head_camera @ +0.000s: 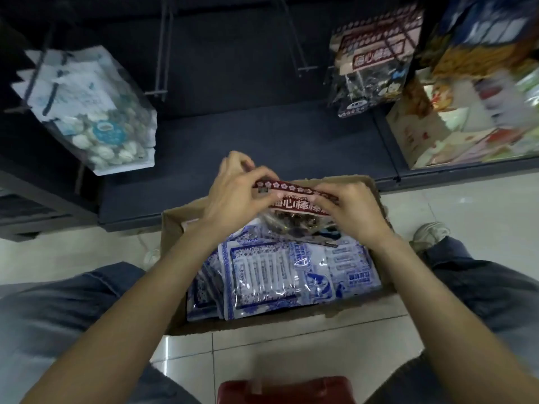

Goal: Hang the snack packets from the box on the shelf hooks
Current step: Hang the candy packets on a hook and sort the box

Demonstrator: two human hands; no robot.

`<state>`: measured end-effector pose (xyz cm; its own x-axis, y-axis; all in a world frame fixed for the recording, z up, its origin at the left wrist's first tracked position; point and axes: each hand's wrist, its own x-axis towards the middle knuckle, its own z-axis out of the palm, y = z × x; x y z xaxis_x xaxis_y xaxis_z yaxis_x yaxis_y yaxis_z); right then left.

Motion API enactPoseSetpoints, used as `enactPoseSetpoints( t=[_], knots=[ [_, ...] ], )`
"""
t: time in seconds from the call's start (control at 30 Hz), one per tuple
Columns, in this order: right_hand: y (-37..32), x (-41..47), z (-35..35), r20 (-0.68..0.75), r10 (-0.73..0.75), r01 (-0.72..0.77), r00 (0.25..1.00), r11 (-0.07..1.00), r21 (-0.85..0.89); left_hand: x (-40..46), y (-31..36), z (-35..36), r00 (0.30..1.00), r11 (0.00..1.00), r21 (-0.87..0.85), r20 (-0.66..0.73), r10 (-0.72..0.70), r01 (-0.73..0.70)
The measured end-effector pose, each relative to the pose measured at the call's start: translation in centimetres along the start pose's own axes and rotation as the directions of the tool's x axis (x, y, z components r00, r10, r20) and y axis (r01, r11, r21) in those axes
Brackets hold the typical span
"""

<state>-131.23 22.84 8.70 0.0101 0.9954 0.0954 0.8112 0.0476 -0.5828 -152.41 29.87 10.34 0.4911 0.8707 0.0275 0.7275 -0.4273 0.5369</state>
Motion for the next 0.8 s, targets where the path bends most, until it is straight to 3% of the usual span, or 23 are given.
enactPoseSetpoints(
  t=[0.07,0.13,0.23,0.37,0.5,0.63,0.8],
  knots=[
    [1.5,0.9,-2.8,0.006,0.009,-0.009,1.000,1.000,-0.012,2.5,2.7,1.0,0.985,0.985,-0.007,-0.021,0.170,-0.170],
    [2.8,1.8,-5.5,-0.046,0.012,-0.013,0.999,1.000,-0.012,5.1,5.5,1.8,0.977,0.970,-0.121,0.004,0.214,-0.212],
    [5.1,3.1,-9.1,-0.181,0.040,-0.036,0.983,0.999,0.026,9.3,9.0,2.7,0.985,0.960,-0.225,0.003,0.174,-0.169],
    [8.9,5.4,-12.4,-0.327,0.191,-0.107,0.925,0.960,0.258,14.3,12.1,3.8,0.983,0.946,-0.271,-0.015,0.181,-0.179],
    [12.5,8.1,-13.8,-0.373,0.296,-0.132,0.879,0.904,0.406,18.3,14.2,5.1,0.987,0.938,-0.306,-0.041,0.155,-0.160],
    [15.0,11.2,-13.7,-0.392,0.339,-0.164,0.855,0.894,0.417,21.8,14.6,6.2,0.993,0.962,-0.251,-0.064,0.095,-0.109],
    [16.2,14.2,-14.0,-0.393,0.362,-0.174,0.845,0.881,0.439,24.2,14.6,7.4,0.980,0.978,-0.187,-0.194,0.049,-0.086]
  ],
)
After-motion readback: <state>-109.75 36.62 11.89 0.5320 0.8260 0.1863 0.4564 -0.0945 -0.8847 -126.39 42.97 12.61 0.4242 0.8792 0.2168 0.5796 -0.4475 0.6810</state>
